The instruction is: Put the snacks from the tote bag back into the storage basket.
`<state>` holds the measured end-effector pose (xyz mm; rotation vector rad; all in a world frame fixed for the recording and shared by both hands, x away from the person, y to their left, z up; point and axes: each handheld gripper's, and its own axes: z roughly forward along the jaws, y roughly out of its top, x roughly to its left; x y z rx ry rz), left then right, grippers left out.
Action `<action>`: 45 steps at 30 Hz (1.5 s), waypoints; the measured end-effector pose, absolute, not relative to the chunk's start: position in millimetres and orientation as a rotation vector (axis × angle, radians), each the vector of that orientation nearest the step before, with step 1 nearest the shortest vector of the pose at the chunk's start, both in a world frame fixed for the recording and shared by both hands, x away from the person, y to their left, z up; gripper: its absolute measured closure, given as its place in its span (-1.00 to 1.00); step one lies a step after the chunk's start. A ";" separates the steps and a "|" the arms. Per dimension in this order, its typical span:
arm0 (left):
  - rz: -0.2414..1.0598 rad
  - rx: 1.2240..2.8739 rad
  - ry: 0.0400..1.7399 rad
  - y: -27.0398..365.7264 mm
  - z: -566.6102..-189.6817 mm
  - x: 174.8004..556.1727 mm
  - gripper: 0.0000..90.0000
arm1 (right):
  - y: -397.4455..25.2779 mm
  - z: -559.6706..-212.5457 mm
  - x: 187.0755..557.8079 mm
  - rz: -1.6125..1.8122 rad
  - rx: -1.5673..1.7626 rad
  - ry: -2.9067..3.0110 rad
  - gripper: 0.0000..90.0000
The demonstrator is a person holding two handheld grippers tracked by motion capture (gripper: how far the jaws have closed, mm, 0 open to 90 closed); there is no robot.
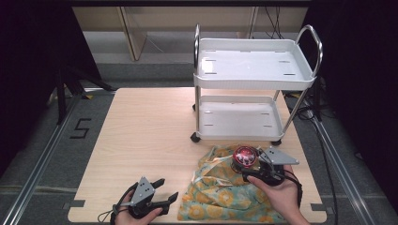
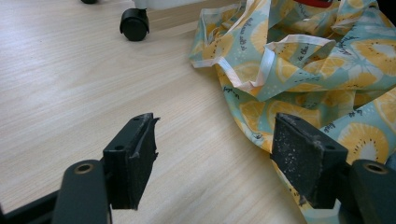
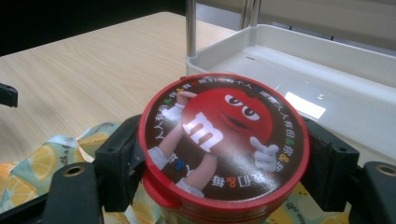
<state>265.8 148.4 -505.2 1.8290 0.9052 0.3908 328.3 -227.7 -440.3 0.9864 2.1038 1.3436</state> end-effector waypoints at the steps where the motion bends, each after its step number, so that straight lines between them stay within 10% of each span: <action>1: 0.391 1.829 0.905 148.4 -505.2 265.8 -0.33 | -227.5 -440.1 329.4 1.348 0.973 2.102 -0.41; 45: 0.388 1.828 0.903 148.9 -505.2 265.8 -0.33 | -210.4 -418.8 344.7 1.366 0.930 2.072 -0.41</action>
